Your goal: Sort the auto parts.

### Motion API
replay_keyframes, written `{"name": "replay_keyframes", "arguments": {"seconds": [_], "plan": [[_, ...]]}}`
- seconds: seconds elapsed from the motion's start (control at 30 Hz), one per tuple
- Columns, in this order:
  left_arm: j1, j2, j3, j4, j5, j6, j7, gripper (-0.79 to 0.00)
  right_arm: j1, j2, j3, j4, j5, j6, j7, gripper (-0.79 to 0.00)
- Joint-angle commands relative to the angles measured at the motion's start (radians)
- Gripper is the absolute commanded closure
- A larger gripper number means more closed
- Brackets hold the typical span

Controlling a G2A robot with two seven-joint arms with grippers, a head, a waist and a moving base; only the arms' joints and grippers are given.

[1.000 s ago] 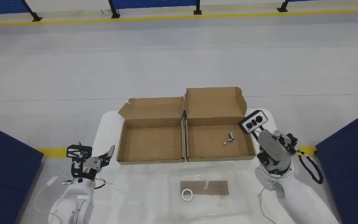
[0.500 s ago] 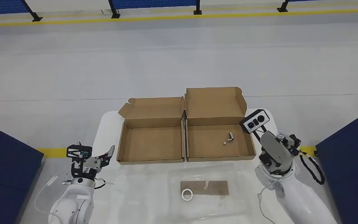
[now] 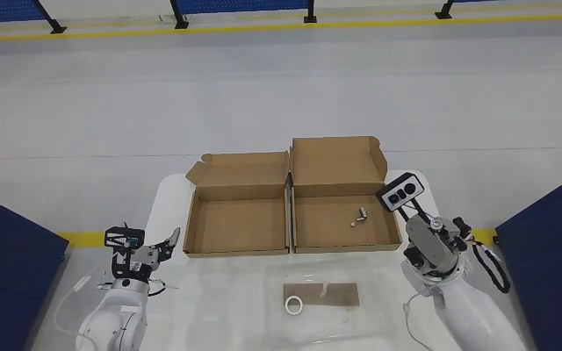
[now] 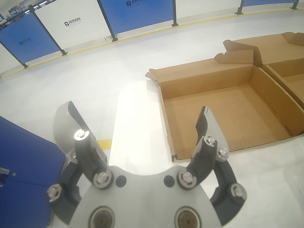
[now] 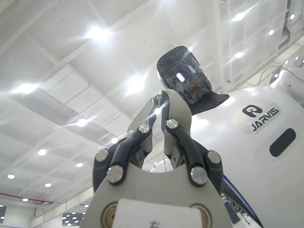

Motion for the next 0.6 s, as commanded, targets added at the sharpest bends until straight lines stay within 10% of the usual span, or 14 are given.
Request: {"name": "replay_keyframes", "arguments": {"seconds": [0.0,0.57], "plan": [[0.0,0.0,0.0,0.0,0.0,0.0,0.0,-0.785,-0.004,-0.005,0.002,-0.002,0.031,0.01,0.004,0.0],[0.0,0.0,0.0,0.0,0.0,0.0,0.0,-0.785,-0.003,-0.039,0.026,-0.016,0.053,0.058,0.019,0.0]]}}
